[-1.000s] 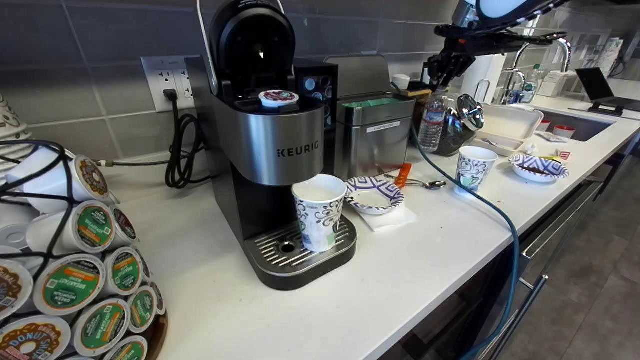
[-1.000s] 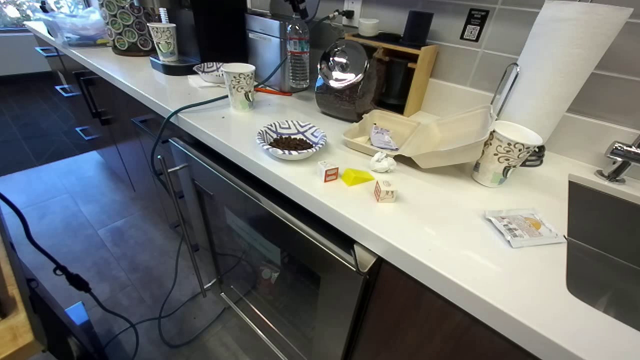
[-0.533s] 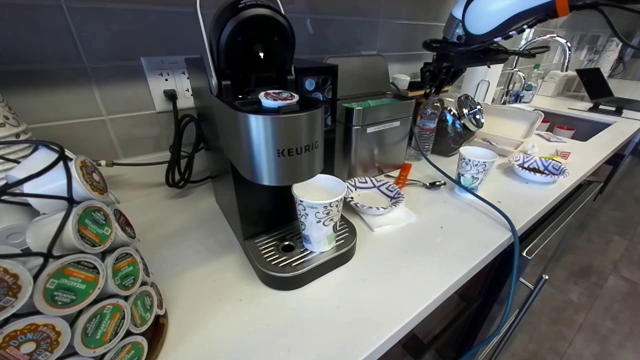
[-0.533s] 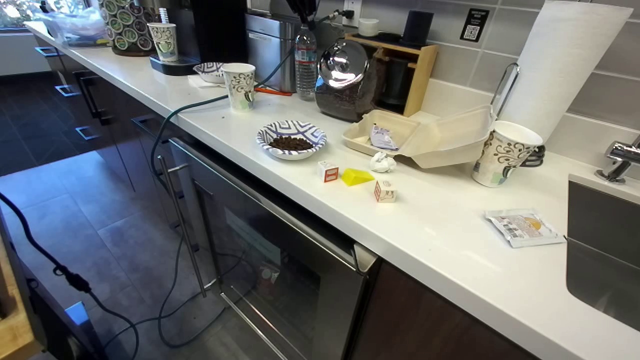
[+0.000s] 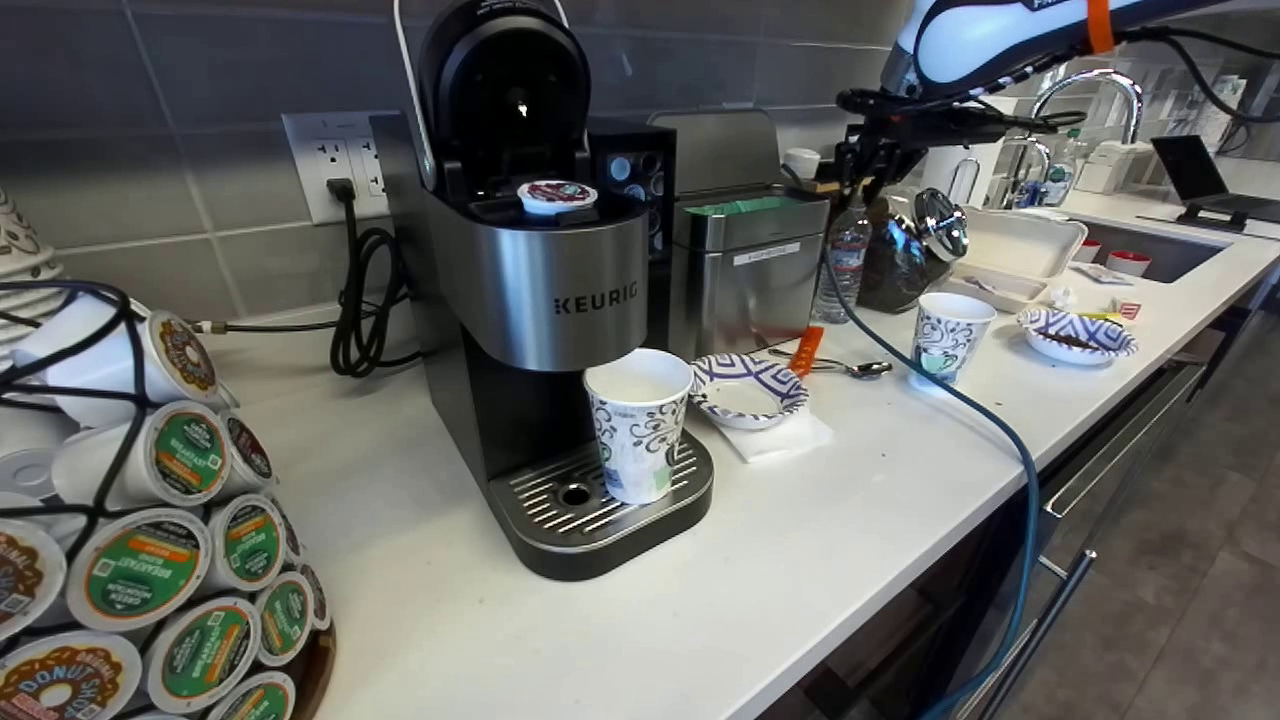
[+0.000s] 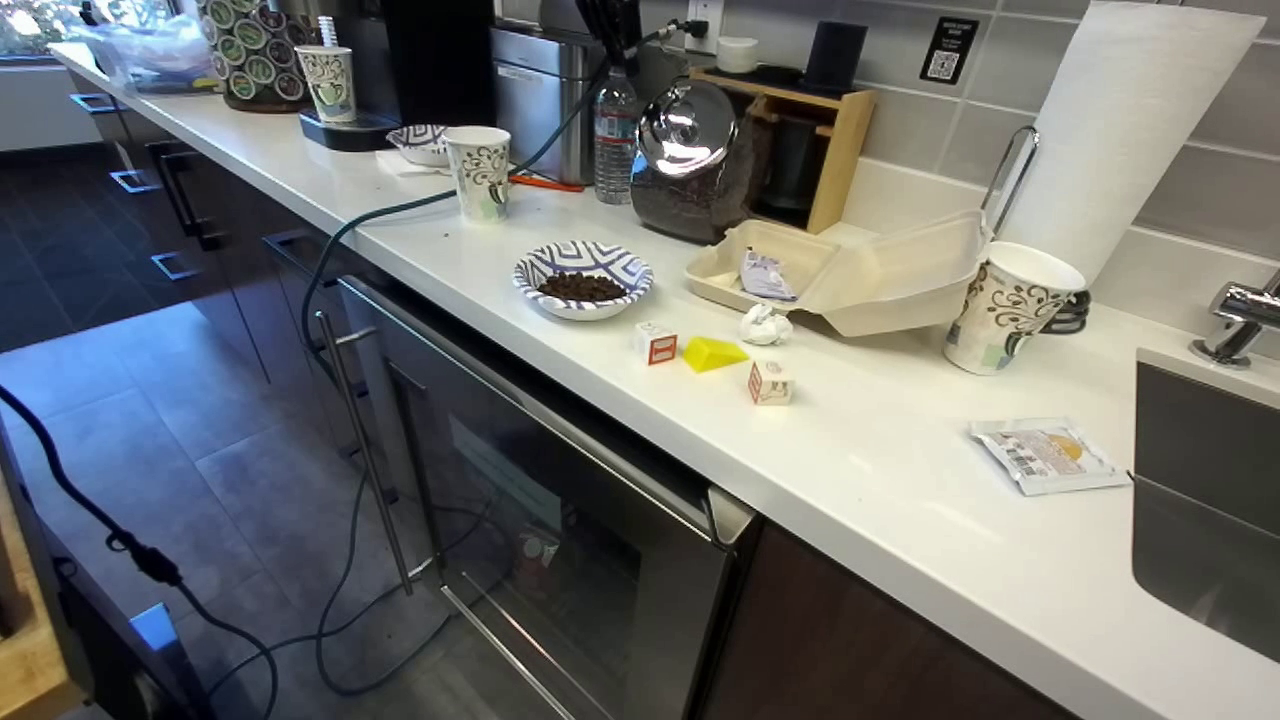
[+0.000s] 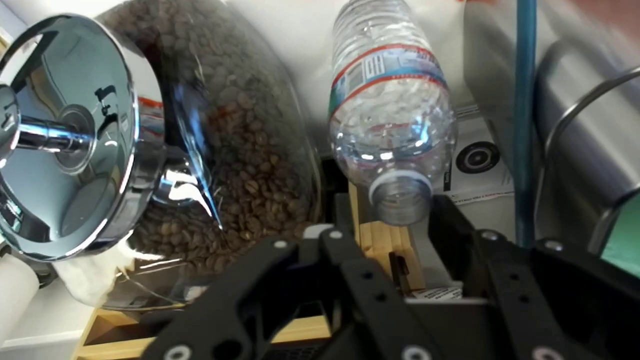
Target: Move the bottle to the left and move the cup to the left
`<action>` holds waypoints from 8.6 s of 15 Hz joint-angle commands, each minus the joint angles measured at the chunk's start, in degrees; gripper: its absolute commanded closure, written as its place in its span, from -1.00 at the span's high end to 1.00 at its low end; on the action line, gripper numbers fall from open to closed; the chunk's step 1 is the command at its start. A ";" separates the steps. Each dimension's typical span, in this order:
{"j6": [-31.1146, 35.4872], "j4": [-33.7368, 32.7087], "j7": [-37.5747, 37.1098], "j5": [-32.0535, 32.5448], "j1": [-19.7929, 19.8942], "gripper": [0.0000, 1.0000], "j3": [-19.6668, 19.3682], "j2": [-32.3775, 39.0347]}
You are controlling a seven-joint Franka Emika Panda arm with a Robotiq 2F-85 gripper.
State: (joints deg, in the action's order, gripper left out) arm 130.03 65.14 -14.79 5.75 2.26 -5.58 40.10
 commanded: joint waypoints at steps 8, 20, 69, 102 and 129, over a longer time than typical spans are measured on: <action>2.09 15.50 2.10 -4.06 1.45 1.00 2.31 -17.38; -12.83 47.61 20.21 -16.06 7.42 1.00 0.66 -41.73; 5.85 62.04 -10.45 4.07 -1.31 -0.98 3.96 -50.03; 14.91 57.04 18.51 -12.82 -14.58 -0.98 17.97 -30.08; 11.51 57.70 15.13 -13.47 -13.91 1.00 18.16 -39.20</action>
State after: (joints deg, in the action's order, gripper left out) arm 142.18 116.04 2.06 -6.60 -12.73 13.22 9.97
